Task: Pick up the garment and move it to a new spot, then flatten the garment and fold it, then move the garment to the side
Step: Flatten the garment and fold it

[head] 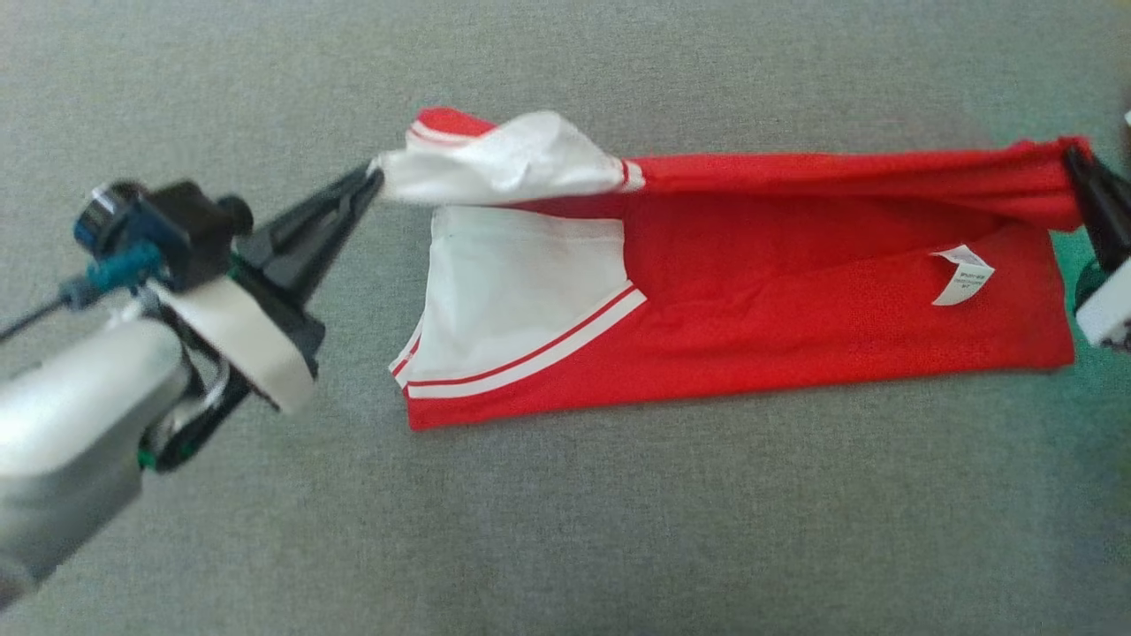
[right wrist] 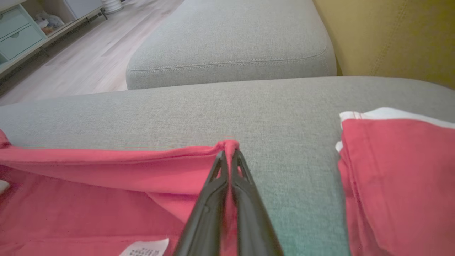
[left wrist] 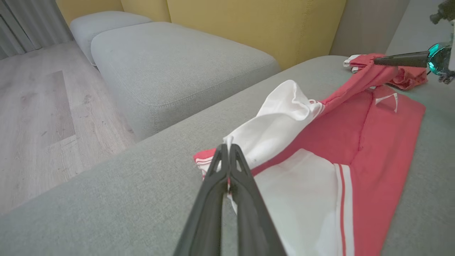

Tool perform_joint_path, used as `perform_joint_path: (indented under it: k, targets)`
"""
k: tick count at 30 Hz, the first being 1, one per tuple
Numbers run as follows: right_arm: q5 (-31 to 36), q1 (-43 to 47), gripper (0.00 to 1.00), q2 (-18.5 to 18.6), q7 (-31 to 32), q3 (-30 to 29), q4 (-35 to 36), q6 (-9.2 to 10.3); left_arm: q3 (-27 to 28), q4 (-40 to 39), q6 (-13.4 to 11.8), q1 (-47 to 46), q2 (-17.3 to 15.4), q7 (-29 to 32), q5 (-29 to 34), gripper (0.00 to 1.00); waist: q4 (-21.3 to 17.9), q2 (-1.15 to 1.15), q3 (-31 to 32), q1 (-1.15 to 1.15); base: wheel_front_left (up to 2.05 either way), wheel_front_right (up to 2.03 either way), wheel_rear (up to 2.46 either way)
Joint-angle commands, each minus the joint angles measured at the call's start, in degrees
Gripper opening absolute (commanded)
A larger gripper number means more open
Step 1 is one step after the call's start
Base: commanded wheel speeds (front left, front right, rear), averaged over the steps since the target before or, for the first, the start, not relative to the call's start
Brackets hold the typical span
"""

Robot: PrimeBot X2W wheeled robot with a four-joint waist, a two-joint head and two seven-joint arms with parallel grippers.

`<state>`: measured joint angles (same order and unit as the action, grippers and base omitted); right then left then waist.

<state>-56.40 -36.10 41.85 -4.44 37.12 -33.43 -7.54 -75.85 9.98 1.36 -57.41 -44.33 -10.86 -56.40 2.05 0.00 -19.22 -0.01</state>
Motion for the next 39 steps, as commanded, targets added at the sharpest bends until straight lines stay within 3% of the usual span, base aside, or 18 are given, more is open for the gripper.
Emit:
perform_joint_path:
  k: [1,8,13,14,15,16,17,18,25,31,35,39]
  targets:
    - [0.1,2.5,0.00,2.1,-0.9,-1.1,1.3,0.05,2.7,-2.1,-1.1,-0.3,-3.4,-0.7,0.6,0.00,0.0,0.00,0.2,0.01,0.00,0.00,0.00]
    - [1.7,7.5,0.00,1.6,-1.0,-5.0,3.2,0.05,2.6,-6.8,-4.6,5.0,-4.8,0.9,1.2,0.00,0.3,0.00,0.4,0.01,0.00,0.00,0.00]
    - [3.9,11.0,0.00,0.5,-0.1,-8.1,4.7,0.05,2.6,-8.9,-6.7,8.3,-3.8,1.4,1.6,0.00,0.8,0.00,-0.2,0.01,0.00,0.00,0.00]
    - [4.3,11.7,0.08,0.1,0.2,-8.7,5.0,0.05,2.6,-9.0,-7.0,8.8,-3.5,1.4,1.8,0.00,0.8,0.00,-0.3,0.01,0.00,0.00,0.00]
    - [4.7,12.2,0.27,-0.4,0.4,-9.3,5.2,0.05,2.6,-8.8,-7.4,9.4,-3.1,1.2,2.0,0.00,0.9,0.00,-0.4,0.01,0.00,0.00,0.00]
    - [5.0,12.7,0.83,-0.8,0.6,-9.9,5.5,0.05,2.6,-8.5,-7.9,10.0,-2.7,0.9,2.1,0.09,0.9,0.00,-0.5,0.01,0.00,0.00,0.00]
    - [5.4,13.2,1.00,-1.3,0.8,-10.4,5.8,0.05,2.6,-8.0,-8.6,10.5,-2.2,0.4,2.2,0.32,0.9,0.00,-0.5,0.01,0.00,0.00,0.00]
    - [5.6,13.7,1.00,-1.8,0.6,-11.3,6.0,0.05,2.7,-7.5,-9.4,11.0,-1.7,-0.2,2.3,1.00,0.9,0.00,-0.4,0.01,0.00,0.00,0.00]
    - [7.6,20.5,1.00,-5.2,-2.5,-19.1,7.6,0.05,8.7,-4.1,-18.0,17.0,3.8,-4.0,3.5,1.00,0.7,0.00,2.2,0.01,0.00,0.00,0.00]
    - [9.5,27.1,1.00,-11.4,-4.8,-26.5,10.1,0.05,24.1,-8.4,-27.8,29.0,11.1,-4.1,15.6,1.00,0.0,0.00,5.0,0.01,0.00,0.00,0.00]
    - [11.2,28.1,1.00,-14.9,-3.9,-30.0,10.4,0.05,32.9,-11.4,-30.6,37.9,17.3,-4.1,24.9,1.00,0.3,0.00,6.3,0.01,0.00,0.00,0.00]
    - [13.7,25.6,1.00,-17.3,-2.1,-33.0,8.4,0.05,37.5,-13.0,-29.4,44.2,23.7,-4.1,32.4,1.00,1.3,0.00,7.2,0.01,0.00,0.00,0.00]
